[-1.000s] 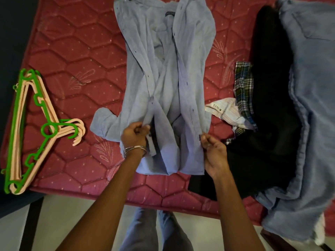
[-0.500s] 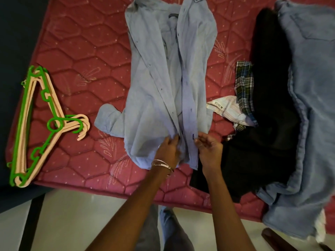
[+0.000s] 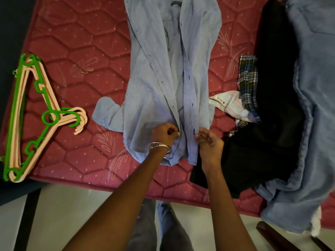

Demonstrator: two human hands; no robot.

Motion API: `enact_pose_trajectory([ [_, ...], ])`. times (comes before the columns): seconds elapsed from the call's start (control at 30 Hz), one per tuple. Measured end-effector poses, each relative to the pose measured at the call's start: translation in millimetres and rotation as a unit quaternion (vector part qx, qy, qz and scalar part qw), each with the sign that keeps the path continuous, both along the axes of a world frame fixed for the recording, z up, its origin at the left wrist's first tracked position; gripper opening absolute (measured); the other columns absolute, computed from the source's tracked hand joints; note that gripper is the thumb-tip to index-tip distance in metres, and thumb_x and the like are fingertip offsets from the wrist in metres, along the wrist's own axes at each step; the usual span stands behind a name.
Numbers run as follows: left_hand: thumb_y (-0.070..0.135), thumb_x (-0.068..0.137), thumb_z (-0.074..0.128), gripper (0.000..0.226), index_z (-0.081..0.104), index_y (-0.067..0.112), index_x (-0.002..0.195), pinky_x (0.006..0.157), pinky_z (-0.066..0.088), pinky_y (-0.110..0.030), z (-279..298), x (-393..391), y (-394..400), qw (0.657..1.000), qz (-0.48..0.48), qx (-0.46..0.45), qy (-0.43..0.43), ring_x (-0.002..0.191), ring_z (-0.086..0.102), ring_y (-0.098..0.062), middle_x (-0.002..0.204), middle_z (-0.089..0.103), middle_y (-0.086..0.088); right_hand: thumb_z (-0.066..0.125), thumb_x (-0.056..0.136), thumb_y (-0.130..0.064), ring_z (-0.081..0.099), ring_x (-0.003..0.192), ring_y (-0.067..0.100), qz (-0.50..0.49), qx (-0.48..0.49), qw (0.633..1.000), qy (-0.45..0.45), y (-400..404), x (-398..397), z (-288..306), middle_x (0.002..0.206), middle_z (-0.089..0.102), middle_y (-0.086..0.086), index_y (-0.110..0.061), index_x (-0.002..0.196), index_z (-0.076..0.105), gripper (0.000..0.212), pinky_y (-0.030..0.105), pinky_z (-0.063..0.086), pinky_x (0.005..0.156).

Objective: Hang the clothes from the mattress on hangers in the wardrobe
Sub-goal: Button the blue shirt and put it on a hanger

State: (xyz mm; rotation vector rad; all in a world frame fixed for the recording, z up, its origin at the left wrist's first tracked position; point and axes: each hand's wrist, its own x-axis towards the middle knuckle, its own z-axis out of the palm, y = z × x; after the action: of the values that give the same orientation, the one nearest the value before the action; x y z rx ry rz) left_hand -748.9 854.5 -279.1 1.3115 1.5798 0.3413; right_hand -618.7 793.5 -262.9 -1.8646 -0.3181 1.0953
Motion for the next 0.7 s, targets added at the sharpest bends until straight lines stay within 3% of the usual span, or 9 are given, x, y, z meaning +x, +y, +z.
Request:
enact_pose_trajectory([
  [0.07,0.006,0.077,0.073,0.002,0.072,0.005,0.079,0.062,0.05,-0.015,3,-2,5,1.0,0.002,-0.009,0.005,0.061,0.06,-0.013,0.069,0.067,-0.004,0.063,0.083,0.011,0.068,0.074,0.005,0.005,0.014,1.0,0.011,0,-2,3,0.086,0.07,0.005,0.002,0.101,0.067,0.021,0.02,0.054,0.072],
  [0.13,0.003,0.077,0.072,0.002,0.071,0.005,0.075,0.062,0.053,-0.025,9,-7,7,1.0,0.021,0.003,-0.007,0.059,0.064,-0.019,0.067,0.069,-0.008,0.066,0.083,0.006,0.068,0.075,0.008,0.027,0.026,0.999,0.018,2,-6,8,0.085,0.071,0.004,0.003,0.101,0.068,0.018,0.021,0.054,0.071],
  [0.27,0.0,0.076,0.069,0.005,0.069,0.005,0.074,0.061,0.052,-0.021,25,-13,2,0.997,0.053,0.048,0.012,0.058,0.062,-0.012,0.07,0.07,-0.008,0.064,0.084,0.006,0.068,0.068,0.004,0.108,0.035,0.993,0.025,9,-21,13,0.074,0.072,-0.006,-0.013,0.084,0.07,0.021,0.018,0.053,0.065],
  [0.4,0.007,0.079,0.067,0.007,0.072,0.004,0.082,0.071,0.054,-0.035,31,-9,-4,0.992,-0.011,0.1,0.071,0.073,0.067,-0.027,0.078,0.072,-0.012,0.067,0.084,0.005,0.069,0.08,0.011,0.119,0.037,0.99,-0.062,11,-36,10,0.094,0.072,0.014,0.0,0.101,0.071,0.019,0.023,0.056,0.076],
  [0.47,0.009,0.08,0.066,0.01,0.074,0.004,0.084,0.071,0.053,-0.035,32,-7,-4,0.988,-0.029,0.114,0.097,0.073,0.067,-0.028,0.079,0.072,-0.014,0.066,0.084,0.004,0.069,0.089,0.018,0.121,0.05,0.986,-0.102,9,-39,10,0.1,0.072,0.014,0.001,0.105,0.07,0.022,0.028,0.056,0.082],
  [0.6,0.004,0.077,0.07,0.005,0.074,0.002,0.079,0.065,0.055,-0.034,31,-6,-6,0.994,0.02,0.098,0.046,0.065,0.068,-0.028,0.071,0.071,-0.014,0.066,0.084,0.004,0.067,0.089,0.011,0.158,0.071,0.973,-0.152,7,-38,14,0.1,0.071,0.003,-0.003,0.107,0.071,0.024,0.021,0.054,0.083],
  [0.7,0.002,0.076,0.071,0.003,0.074,0.003,0.074,0.063,0.057,-0.039,27,-6,-4,0.997,0.06,0.039,0.0,0.059,0.067,-0.028,0.064,0.07,-0.014,0.066,0.083,0.006,0.067,0.086,0.006,0.126,0.077,0.976,-0.157,7,-37,15,0.095,0.069,-0.004,-0.005,0.105,0.071,0.025,0.016,0.053,0.08],
])
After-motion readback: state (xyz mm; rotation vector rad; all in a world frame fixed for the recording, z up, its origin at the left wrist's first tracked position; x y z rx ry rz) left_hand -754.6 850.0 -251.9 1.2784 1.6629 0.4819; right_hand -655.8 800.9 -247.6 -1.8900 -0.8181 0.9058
